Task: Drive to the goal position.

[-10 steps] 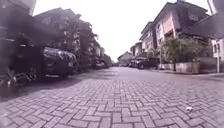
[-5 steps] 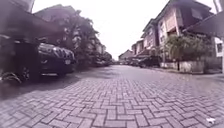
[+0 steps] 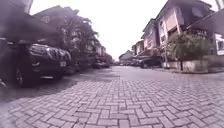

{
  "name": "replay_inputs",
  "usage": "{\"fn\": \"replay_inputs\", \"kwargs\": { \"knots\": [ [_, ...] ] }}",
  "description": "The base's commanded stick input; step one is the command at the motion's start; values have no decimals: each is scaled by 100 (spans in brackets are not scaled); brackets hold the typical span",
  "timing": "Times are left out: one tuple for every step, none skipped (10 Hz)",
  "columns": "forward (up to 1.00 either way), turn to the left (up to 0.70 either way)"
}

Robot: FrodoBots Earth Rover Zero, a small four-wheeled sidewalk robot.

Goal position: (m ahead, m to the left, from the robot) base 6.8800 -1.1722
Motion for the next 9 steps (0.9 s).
{"fn": "replay_inputs", "kwargs": {
  "knots": [
    [69, 3],
    [69, 3],
    [69, 3],
    [69, 3],
    [69, 3],
    [69, 3],
    [69, 3],
    [69, 3],
    [69, 3]
  ]
}}
